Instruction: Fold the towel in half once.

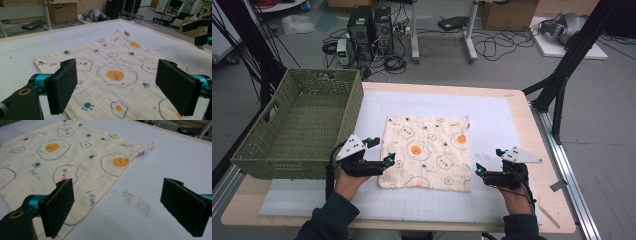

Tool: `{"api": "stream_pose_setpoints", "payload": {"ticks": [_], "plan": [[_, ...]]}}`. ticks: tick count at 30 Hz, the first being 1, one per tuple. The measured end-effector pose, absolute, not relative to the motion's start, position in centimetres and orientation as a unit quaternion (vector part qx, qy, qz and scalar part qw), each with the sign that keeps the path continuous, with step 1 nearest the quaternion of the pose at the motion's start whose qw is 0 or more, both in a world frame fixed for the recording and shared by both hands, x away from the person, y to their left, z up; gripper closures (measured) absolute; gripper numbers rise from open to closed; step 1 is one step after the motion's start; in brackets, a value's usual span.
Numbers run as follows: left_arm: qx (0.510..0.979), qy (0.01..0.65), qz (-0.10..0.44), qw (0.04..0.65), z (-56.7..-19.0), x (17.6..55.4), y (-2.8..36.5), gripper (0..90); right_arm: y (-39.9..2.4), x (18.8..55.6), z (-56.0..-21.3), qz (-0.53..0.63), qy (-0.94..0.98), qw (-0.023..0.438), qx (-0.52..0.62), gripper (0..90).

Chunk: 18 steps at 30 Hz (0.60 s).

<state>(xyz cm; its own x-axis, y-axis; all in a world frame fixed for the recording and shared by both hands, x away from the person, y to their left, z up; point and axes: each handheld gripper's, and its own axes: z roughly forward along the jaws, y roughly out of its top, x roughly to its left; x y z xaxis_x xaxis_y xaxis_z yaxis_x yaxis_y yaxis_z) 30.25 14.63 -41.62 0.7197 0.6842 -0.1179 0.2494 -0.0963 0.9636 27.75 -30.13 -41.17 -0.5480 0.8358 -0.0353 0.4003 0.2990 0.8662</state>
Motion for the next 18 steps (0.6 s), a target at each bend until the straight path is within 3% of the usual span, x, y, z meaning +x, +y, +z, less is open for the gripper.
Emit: {"api": "stream_pose_setpoints", "payload": {"ticks": [18], "plan": [[0.716, 0.342, 0.183, 0.579, -41.7, 30.33, 15.14, 17.9, -30.06, 27.75, -41.28, 0.432, 0.768, 0.249, 0.403, 11.1]]}}
